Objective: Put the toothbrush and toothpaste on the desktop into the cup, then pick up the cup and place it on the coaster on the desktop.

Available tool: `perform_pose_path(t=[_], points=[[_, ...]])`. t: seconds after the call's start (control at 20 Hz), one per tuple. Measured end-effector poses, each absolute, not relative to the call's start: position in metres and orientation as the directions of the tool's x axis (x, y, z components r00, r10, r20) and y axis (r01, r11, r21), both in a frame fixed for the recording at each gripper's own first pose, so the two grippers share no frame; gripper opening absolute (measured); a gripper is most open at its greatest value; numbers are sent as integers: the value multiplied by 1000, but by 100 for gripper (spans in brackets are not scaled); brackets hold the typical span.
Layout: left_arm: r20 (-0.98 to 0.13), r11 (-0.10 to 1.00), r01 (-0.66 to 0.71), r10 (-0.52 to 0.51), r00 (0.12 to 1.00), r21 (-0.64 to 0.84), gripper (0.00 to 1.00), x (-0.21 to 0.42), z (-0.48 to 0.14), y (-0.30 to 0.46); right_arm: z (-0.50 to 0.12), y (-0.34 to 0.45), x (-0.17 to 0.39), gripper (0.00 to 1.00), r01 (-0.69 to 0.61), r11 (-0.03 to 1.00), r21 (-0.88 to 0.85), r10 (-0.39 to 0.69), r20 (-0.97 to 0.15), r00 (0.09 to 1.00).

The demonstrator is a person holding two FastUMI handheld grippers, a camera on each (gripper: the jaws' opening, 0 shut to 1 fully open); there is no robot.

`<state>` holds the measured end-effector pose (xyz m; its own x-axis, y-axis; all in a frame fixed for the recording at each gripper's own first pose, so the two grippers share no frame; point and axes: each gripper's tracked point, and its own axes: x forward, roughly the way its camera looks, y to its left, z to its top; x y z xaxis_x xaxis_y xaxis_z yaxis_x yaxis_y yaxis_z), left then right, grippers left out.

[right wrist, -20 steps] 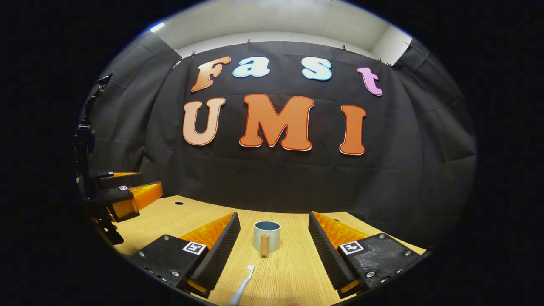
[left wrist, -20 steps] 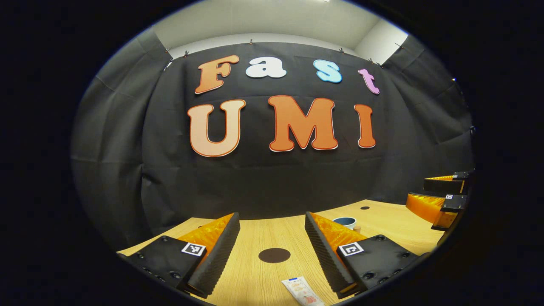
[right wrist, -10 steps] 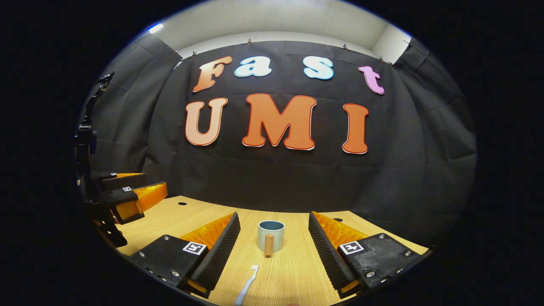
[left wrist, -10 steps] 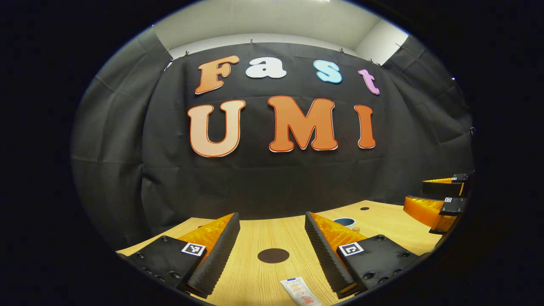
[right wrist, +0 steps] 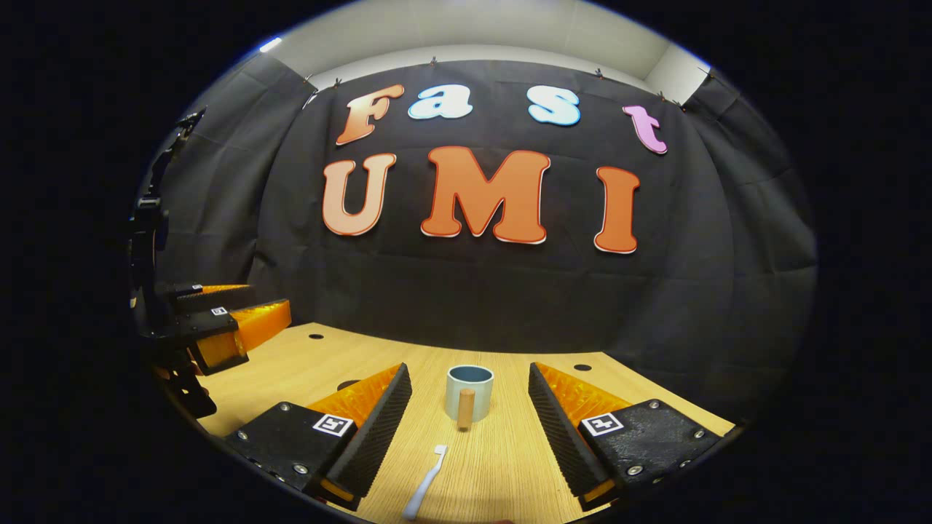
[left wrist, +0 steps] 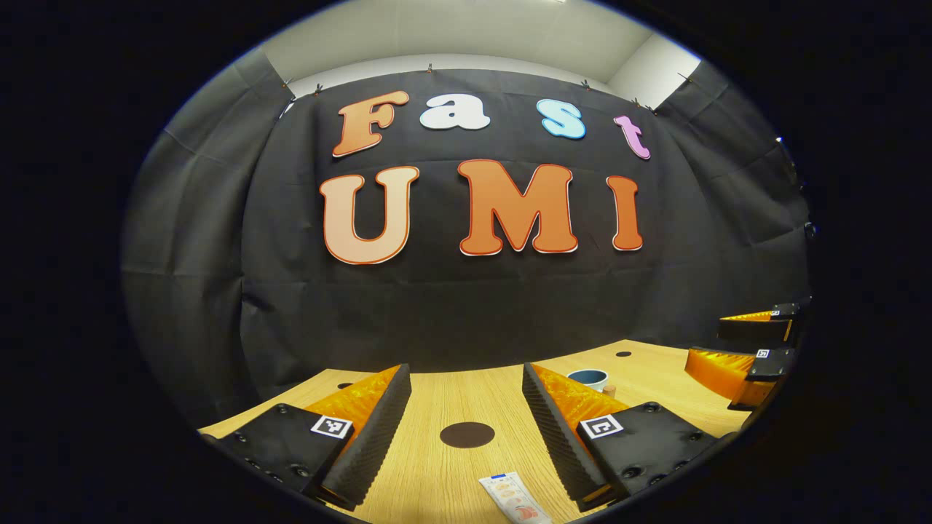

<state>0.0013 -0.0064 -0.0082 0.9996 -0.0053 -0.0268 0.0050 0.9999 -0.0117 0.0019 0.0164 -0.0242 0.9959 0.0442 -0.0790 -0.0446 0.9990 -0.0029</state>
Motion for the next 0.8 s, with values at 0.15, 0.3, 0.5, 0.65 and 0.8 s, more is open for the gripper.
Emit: perform_pose_path(t=[0.15,0.3,0.5,0.65,0.8], points=[[-35,1000,12,-12,999,-6,98,1,-12,-8,-38,21,4,98,-57,998,-5,55,-122,991],[-41,1000,16,-16,999,-1,98,0,-15,-9,-53,27,5,98,-68,998,3,68,-171,983],[-70,999,35,-34,997,6,98,1,-28,-14,-79,33,7,93,-81,997,18,83,-257,963],[-105,999,52,-51,993,11,98,2,-41,-17,-100,38,9,92,-92,995,45,101,-326,940],[-155,997,76,-75,985,1,99,3,-57,-23,-118,43,9,87,-92,994,59,108,-393,913]])
